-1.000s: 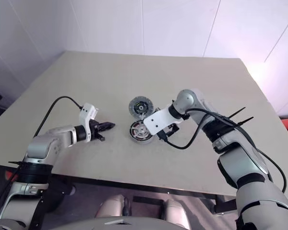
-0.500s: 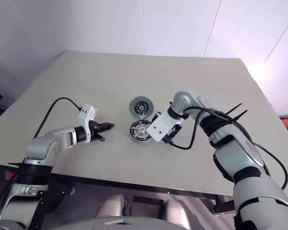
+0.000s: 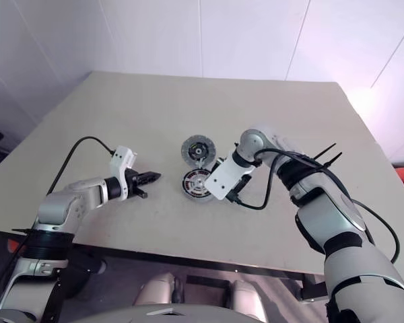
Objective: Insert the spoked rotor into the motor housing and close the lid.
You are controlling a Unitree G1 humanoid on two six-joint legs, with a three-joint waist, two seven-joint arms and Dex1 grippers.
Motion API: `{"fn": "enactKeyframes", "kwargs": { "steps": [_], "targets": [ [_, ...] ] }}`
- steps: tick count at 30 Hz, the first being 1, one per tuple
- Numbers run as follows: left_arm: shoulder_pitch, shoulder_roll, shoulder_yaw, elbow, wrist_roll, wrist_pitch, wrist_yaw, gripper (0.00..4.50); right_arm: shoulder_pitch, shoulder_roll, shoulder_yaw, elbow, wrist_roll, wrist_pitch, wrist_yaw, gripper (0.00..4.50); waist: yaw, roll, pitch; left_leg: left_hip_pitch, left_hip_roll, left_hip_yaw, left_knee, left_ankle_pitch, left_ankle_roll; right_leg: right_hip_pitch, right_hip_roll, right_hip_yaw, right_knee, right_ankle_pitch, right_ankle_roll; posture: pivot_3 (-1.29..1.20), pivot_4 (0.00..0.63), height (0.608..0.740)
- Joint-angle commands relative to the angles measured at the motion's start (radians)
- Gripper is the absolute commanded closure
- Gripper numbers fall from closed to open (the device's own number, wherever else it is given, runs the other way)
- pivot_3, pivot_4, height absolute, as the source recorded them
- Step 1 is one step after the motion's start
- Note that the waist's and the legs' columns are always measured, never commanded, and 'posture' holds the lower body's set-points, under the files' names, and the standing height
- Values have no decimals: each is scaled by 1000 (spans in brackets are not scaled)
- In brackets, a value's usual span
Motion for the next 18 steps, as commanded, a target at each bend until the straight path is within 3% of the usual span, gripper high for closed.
{"fn": "enactKeyframes", "kwargs": {
  "steps": [1, 7, 18],
  "targets": [
    [-15, 6, 27, -25, -12, -20, 3, 4500, 1, -3, 0, -32, 5, -18, 0, 2439, 0, 0, 0, 0, 0, 0, 0, 0, 0, 0, 0, 0, 0, 0, 0, 0, 0, 740],
    [-21, 6, 25, -17, -10, -25, 2, 4500, -3, -4, 0, -29, -5, -24, -27, 4384, 1, 0, 0, 1, 0, 0, 0, 0, 0, 1, 0, 0, 0, 0, 0, 0, 0, 740],
    [-31, 8, 20, -3, -5, -34, -1, 4500, -10, -5, -5, -29, -10, -31, -48, 4498, 0, -1, 0, 1, 0, 0, 1, 0, 0, 1, 0, 0, 1, 0, 0, 0, 0, 740]
  ]
}}
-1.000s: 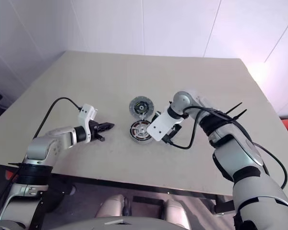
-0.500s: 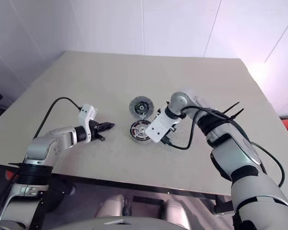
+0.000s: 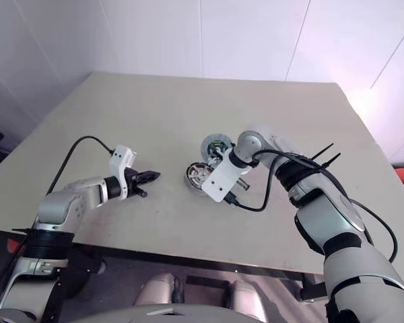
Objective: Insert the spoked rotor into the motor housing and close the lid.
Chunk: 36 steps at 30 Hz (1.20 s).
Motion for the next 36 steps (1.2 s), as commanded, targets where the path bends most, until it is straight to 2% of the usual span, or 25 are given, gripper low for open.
{"fn": "enactKeyframes", "kwargs": {
  "steps": [1, 5, 12, 16, 20, 29, 36],
  "targets": [
    [-25, 7, 17, -12, -5, -24, -1, 4500, -16, -12, -10, -10, 0, -3, -9, 4498, 0, 0, 0, 0, 0, 0, 0, 0, 0, 0, 0, 0, 0, 0, 0, 0, 0, 740],
    [-25, 1, 16, -7, -3, -28, 2, 4500, -3, -27, -34, -63, 54, 47, 39, 4498, 0, 0, 0, 0, 0, 0, 0, 0, 0, 0, 0, 0, 0, 0, 0, 0, 0, 740],
    [-16, -21, 11, -5, -1, -39, 14, 4500, 43, -139, -73, -335, 174, 289, 210, 4498, 3, 0, 1, -6, 0, 0, 2, -2, 3, -4, 0, 0, 0, 0, 0, 0, 0, 740],
    [-17, -32, 8, -2, -1, -43, 20, 4500, 38, -189, -62, -423, 216, 386, 222, 4498, 0, -1, 1, -8, 1, 0, 3, -2, 4, -6, 0, 0, 0, 0, 0, 0, 0, 740],
    [-25, -48, 5, 8, 2, -50, 24, 4500, 47, -198, -72, -496, 198, 574, 209, 4498, 2, -1, 1, -7, 2, 0, 3, -1, 3, -6, 1, 0, 1, 0, 0, 0, 0, 740],
    [-18, -42, 13, 8, 1, -56, 22, 4500, 55, -168, -40, -613, 215, 813, 221, 4498, 3, -1, 1, -7, 2, 0, 3, -1, 2, -6, 1, 0, 1, 0, 0, 0, 0, 740],
    [-6, -28, 33, -15, -8, -45, 30, 4500, 33, -128, 0, -628, 247, 1014, 222, 4498, 3, -1, 1, -7, 1, 0, 3, -1, 2, -5, 1, 0, 1, 0, 0, 0, 0, 740]
  ]
}}
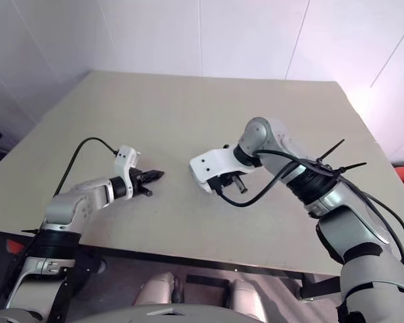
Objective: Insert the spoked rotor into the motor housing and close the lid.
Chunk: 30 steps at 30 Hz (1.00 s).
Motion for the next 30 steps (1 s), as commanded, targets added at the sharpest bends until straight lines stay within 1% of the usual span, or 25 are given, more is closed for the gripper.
{"fn": "enactKeyframes", "kwargs": {
  "steps": [1, 5, 8, 9, 13, 20, 26, 29, 30],
  "targets": [
    [0, 20, 38, -49, -16, -4, 6, 4500, -56, 17, -19, -35, 35, 87, 58, 4498, 0, 0, 0, 0, 0, 0, 0, 0, 0, 0, 0, 0, 0, 0, 0, 0, 0, 740],
    [16, 25, 51, -66, -20, 1, 14, 4500, -85, 67, -17, 5, 38, 195, 37, 4498, -2, 0, 0, 0, 0, 0, 0, 0, -1, 0, 0, 0, 0, 0, 0, 0, 0, 740],
    [29, 28, 62, -84, -24, 10, 21, 4500, -151, 193, -34, 114, 52, 430, -37, 4498, -6, 0, 0, 1, 0, 0, 0, 1, -2, 0, 0, 0, 1, 0, 0, 0, 0, 740],
    [33, 29, 64, -88, -25, 11, 22, 4500, -166, 220, -35, 140, 54, 481, -51, 4498, -6, 0, 0, 1, 1, 0, 0, 1, -2, 0, 1, 0, 1, 0, 0, 0, 0, 740],
    [39, 34, 72, -98, -28, 15, 29, 4500, -192, 263, -20, 165, 68, 606, -69, 4498, 6, 0, 1, 0, 1, -2, 0, 1, -8, 0, 2, -1, 0, 0, 0, 0, 0, 740],
    [38, 46, 82, -98, -32, 16, 33, 4500, -198, 290, 6, 164, 91, 695, -118, 4498, 4, -1, 2, 1, 0, -2, 0, 1, -10, 1, 0, -1, 0, 0, 0, 0, 0, 740],
    [35, 52, 90, -100, -33, 14, 37, 4500, -235, 360, -20, 255, 125, 791, -202, 4498, -1, -1, 2, 3, 1, -3, -1, 3, -13, 3, 1, -1, 1, 0, 0, 0, 0, 740],
    [34, 52, 91, -101, -33, 13, 38, 4500, -258, 386, -30, 316, 144, 792, -232, 4498, -1, 0, 2, 5, 1, -3, -1, 3, -13, 4, 1, -1, 1, 0, 0, 0, 0, 740],
    [33, 53, 91, -100, -33, 12, 38, 4500, -260, 390, -29, 327, 146, 787, -245, 4151, 0, 0, 2, 5, 1, -3, -1, 3, -13, 4, 1, -1, 1, 0, 0, 0, 0, 740]
  ]
}}
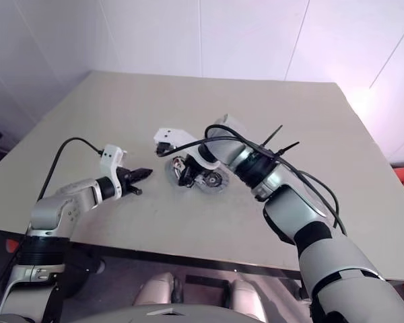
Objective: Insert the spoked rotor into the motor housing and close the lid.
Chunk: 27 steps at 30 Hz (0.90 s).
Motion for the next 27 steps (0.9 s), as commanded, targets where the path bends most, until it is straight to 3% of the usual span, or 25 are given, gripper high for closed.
{"fn": "enactKeyframes", "kwargs": {
  "steps": [1, 4, 12, 18, 22, 27],
  "targets": [
    [-16, 17, 19, -31, -9, -10, 0, 4500, -41, 7, -34, 33, 13, -9, -46, 3780, 2, 0, 0, 0, 0, 0, 0, 0, 0, 0, 0, 0, 0, 0, 0, 0, 0, 740],
    [-17, 18, 19, -30, -9, -12, 1, 4500, -42, 6, -29, 41, 25, -16, -61, 2928, 1, 0, 0, 0, 0, 0, 0, 0, 0, 0, 0, 0, 0, 0, 0, 0, 0, 740],
    [-20, 24, 21, -27, -8, -14, 0, 4500, -45, 10, -42, 53, 43, -22, -110, 122, 0, 0, 0, 0, 0, 0, -1, 0, -1, 0, 0, 0, 0, 0, 0, 0, 0, 740],
    [-23, 26, 15, -14, -5, -19, -4, 4500, -117, 39, -144, 64, 102, 28, -147, 29, 0, 2, 2, 0, 0, 0, -1, 0, -1, 0, 0, 0, 0, 0, 0, 0, 0, 740],
    [-29, 21, 1, -3, 1, -24, -9, 4500, -200, 55, -277, 107, 161, 59, -196, 29, 0, 3, 3, 0, 0, 0, -2, 0, -1, -1, 0, 0, 0, 0, 0, 0, 0, 740],
    [-40, 11, -15, 6, 1, -28, -20, 4500, -156, 3, -391, 111, 176, -120, -264, 29, 3, 2, 3, -1, -1, 0, -3, 0, -1, -1, 0, 0, -2, 0, 0, 0, 0, 740]
  ]
}}
